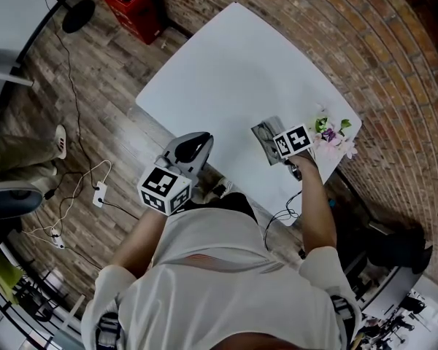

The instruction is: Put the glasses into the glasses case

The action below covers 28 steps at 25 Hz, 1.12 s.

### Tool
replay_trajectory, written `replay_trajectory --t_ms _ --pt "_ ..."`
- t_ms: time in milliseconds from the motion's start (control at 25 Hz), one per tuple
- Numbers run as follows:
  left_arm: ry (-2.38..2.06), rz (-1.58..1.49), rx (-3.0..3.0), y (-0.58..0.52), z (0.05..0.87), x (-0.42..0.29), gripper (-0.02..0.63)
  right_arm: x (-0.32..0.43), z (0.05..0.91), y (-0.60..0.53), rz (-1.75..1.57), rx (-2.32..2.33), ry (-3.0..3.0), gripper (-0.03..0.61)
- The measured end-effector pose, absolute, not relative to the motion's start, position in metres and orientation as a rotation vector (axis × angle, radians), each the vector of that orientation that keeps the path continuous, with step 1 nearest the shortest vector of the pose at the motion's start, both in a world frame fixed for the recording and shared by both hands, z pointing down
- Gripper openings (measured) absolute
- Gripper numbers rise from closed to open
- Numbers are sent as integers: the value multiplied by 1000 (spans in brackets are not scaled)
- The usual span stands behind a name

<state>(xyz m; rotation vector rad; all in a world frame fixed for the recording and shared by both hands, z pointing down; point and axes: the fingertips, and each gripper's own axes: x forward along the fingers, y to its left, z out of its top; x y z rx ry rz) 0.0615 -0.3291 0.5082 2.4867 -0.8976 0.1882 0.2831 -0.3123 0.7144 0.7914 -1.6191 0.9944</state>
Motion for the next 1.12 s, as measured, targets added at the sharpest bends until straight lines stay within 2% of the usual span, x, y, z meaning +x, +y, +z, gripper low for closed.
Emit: replay_trajectory --t_ms 120,240,360,520,560,920,1120 --pt "-893 182 2492 -330 506 61 34 288 705 -317 967 842 -1630 232" --pt "-880 175 2500 -330 504 63 34 286 686 -321 949 900 -1690 217" --pt "-859 163 2517 -333 499 66 34 280 649 -332 926 1011 -1819 169" --pt "-824 139 2560 -335 485 72 34 280 585 -343 829 1229 -2002 59" --pt "-814 132 2574 -336 480 75 34 281 569 -344 799 1286 -2042 52" --pt "-684 43 2752 -349 418 103 34 285 419 -326 332 1720 -2279 52" --pt "-586 -14 2870 -347 379 123 34 301 364 -281 143 1985 -2249 52"
